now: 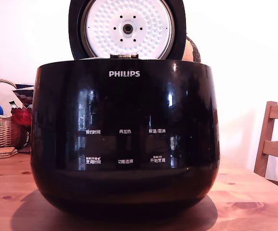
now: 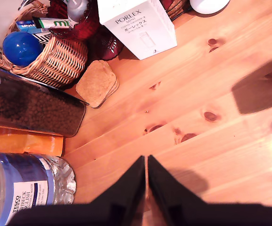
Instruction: Close the rice cooker by pressing the lid down with medium force
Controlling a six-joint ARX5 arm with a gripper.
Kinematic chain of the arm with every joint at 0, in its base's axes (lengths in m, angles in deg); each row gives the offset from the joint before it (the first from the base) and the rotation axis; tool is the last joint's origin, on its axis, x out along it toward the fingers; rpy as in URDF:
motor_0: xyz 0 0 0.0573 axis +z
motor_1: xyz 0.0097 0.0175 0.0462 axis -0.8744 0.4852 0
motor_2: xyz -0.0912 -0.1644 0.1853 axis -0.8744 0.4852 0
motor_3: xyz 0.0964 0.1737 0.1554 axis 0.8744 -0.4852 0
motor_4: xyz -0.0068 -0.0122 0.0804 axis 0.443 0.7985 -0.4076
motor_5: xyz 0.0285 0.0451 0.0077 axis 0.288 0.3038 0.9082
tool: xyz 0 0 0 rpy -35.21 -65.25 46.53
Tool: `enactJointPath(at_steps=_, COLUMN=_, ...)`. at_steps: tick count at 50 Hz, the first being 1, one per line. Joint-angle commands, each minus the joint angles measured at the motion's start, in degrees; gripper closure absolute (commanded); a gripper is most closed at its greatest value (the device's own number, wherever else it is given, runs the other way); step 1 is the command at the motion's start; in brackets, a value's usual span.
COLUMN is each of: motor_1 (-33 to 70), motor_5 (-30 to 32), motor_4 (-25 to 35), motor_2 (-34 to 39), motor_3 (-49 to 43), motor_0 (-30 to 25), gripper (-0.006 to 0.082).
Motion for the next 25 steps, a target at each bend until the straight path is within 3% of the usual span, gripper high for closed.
enactJointPath(at_steps=1, motor_1=-0.6, motor_5=-0.2, motor_4=0.0, motor_2=0.0, motor_3=3.0, motor_0=1.4, gripper=0.0786)
enactJointPath(at_steps=16, motor_1=-0.6, motor_5=-0.2, motor_4=0.0, motor_2=0.0, motor_3=4.7, motor_0=1.4, gripper=0.0786)
enactJointPath(at_steps=25, motor_1=-0.6, motor_5=-0.2, motor_4=0.5, motor_2=0.0, motor_3=12.1, motor_0=1.4, gripper=0.0786)
